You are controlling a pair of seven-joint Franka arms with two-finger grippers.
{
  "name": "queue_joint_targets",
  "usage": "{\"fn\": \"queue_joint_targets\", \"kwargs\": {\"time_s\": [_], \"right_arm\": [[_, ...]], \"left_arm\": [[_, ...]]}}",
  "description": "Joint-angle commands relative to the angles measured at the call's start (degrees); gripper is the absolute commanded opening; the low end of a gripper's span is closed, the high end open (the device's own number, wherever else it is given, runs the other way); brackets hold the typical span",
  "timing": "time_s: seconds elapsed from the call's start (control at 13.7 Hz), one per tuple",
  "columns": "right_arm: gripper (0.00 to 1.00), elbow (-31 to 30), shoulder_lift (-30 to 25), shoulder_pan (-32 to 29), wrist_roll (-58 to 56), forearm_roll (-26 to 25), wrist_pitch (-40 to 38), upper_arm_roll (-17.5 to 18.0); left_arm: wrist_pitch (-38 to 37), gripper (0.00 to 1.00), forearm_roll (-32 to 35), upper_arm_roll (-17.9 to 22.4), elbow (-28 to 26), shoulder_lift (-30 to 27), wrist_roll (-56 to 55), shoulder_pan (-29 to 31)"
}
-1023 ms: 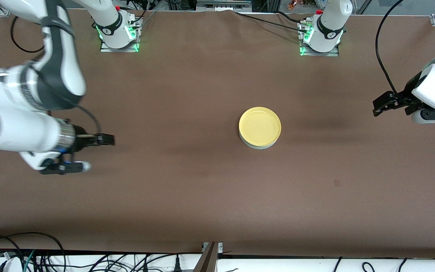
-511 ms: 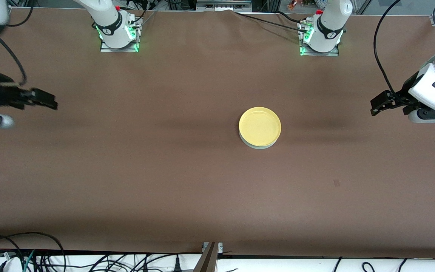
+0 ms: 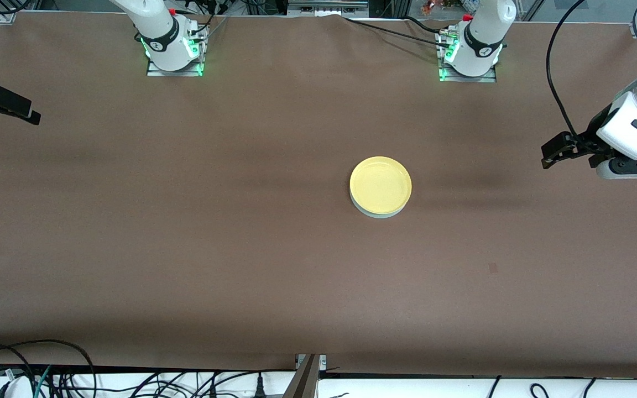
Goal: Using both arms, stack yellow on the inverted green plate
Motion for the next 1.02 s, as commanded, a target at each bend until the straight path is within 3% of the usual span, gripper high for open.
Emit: {"fn": "queue_joint_targets", "kwargs": {"time_s": [0.0,0.95], "right_arm": [[1.00,-3.7,-2.9,-2.1,-0.3,-3.0,-0.6,3.9],[1.00,-3.2,-0.3,-1.5,0.9,-3.2,-0.1,4.0]], "left_arm": [[-1.5,1.00,-0.6,0.1,2.2,0.8,0.9,-0.4],[-3.1,1.00,-0.6,0.1,3.5,1.6,0.8,-0.3]]}}
